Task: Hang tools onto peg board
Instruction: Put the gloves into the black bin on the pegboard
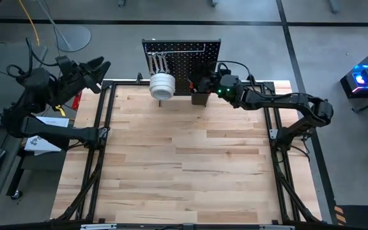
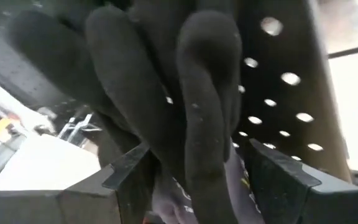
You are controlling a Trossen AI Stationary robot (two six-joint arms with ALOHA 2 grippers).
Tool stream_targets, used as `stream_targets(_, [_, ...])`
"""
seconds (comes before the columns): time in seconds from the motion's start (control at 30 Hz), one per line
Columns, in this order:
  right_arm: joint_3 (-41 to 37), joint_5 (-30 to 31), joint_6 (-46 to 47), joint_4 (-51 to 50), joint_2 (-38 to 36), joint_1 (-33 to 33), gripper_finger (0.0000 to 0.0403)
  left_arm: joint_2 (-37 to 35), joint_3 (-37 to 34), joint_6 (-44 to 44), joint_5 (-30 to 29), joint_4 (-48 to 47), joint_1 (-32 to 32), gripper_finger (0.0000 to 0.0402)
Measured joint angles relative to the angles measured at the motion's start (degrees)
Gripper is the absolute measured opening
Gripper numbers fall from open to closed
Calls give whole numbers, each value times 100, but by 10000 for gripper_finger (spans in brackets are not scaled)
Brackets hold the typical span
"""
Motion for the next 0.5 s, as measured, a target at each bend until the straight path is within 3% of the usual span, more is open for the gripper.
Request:
stream_targets(0.17, [0,-356,-471,11,-102,0,232,0,0,0,-2,-2,0,244])
stream_targets(0.5, [0,-368,-1229,55,-521,-1,232,0,0,-2,-330,-54,2,244])
